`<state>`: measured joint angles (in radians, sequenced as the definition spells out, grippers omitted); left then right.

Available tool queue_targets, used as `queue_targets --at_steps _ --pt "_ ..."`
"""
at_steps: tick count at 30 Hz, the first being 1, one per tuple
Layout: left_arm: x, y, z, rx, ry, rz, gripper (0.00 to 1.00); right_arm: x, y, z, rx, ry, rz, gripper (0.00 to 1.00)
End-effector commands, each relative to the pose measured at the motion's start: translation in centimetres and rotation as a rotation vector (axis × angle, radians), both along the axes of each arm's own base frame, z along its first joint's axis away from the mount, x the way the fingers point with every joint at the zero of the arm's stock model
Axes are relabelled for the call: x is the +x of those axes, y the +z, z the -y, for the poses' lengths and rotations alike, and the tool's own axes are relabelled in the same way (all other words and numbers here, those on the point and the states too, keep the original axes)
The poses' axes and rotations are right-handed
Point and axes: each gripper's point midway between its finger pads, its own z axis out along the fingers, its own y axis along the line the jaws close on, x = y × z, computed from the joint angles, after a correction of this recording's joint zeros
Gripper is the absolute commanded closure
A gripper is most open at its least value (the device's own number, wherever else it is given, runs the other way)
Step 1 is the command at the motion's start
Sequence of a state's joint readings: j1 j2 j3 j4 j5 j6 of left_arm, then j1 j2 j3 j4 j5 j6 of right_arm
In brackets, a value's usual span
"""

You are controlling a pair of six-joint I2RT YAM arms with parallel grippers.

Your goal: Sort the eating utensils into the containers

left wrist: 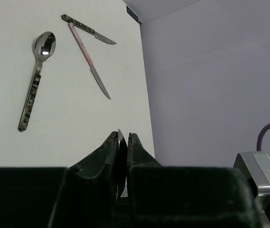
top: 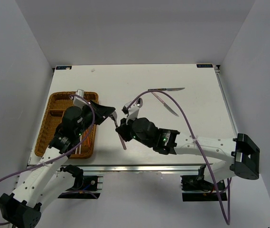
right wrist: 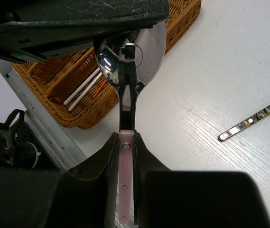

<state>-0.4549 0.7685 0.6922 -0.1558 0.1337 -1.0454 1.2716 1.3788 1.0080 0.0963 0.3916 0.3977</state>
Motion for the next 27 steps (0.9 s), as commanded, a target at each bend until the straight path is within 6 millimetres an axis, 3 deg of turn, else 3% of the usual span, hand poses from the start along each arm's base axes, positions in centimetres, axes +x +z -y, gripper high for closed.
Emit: queue_targets --at_steps 1,2,4,5,6,7,8,9,10,11,12,13,14,15,17,20,23,27 --pt "-0.5 0.6 0.7 0.059 -0.07 0.037 1.0 1.2 5.5 -1.3 0.128 -0.026 0.099 0.86" --pt "-0.2 0.8 -0.1 0.145 -0.049 0.049 1.0 1.6 5.6 -0.7 0.134 -0.054 0.103 0.57" --pt "0.8 -0.1 -1.5 0.278 0.005 0.011 1.0 2.0 5.5 0.4 0.141 -0.088 0.101 0.32" --pt "1.4 -1.3 -3.6 0.408 0.077 -0.021 1.0 2.1 5.5 0.9 0.149 -0.1 0.094 0.19" --pt "1.9 0.0 -4.5 0.451 0.114 -0.008 1.0 2.6 6.3 2.0 0.17 -0.123 0.097 0.11" --pt "2.6 -0.5 -5.3 0.515 0.145 -0.03 1.0 2.8 5.1 2.9 0.144 -0.136 0.084 0.11" --pt "2.9 -1.5 -7.5 0.635 0.214 -0.068 1.0 3.1 4.9 3.7 0.143 -0.159 0.076 0.11" --pt "3.4 -0.2 -8.6 0.68 0.264 -0.059 1.0 3.9 5.7 5.4 0.16 -0.205 0.083 0.11" --pt "4.1 -0.8 -9.6 0.756 0.296 -0.086 1.0 4.0 4.4 6.6 0.125 -0.227 0.074 0.11" --pt "3.9 -1.6 -11.3 0.876 0.319 -0.129 1.0 4.3 4.3 7.6 0.123 -0.249 0.073 0.11" --pt "4.2 -1.1 -14.5 1.002 0.459 -0.16 1.0 4.8 5.3 9.4 0.153 -0.289 0.08 0.11" --pt "4.5 0.1 -15.9 1.071 0.525 -0.169 1.0 4.8 4.2 10.5 0.135 -0.302 0.074 0.11" --pt "4.6 -0.8 -17.4 1.209 0.544 -0.228 1.0 5.0 4.2 11.4 0.141 -0.315 0.073 0.11" --pt "4.5 0.2 -19.6 1.322 0.653 -0.246 1.0 5.1 5.0 12.7 0.176 -0.331 0.082 0.11" --pt "5.2 0.3 -21.4 1.473 0.703 -0.276 1.0 5.0 4.2 14.0 0.177 -0.341 0.079 0.11" --pt "6.8 0.2 -23.2 1.562 0.785 -0.269 1.0 4.9 4.4 15.5 0.189 -0.343 0.095 0.11" --pt "7.5 -0.5 -27.2 1.59 0.883 -0.345 1.0 5.1 4.2 16.5 0.155 -0.351 0.109 0.1" --pt "7.7 -2.0 -30.9 1.664 0.977 -0.488 1.0 5.2 3.5 17.2 0.125 -0.338 0.113 0.11"
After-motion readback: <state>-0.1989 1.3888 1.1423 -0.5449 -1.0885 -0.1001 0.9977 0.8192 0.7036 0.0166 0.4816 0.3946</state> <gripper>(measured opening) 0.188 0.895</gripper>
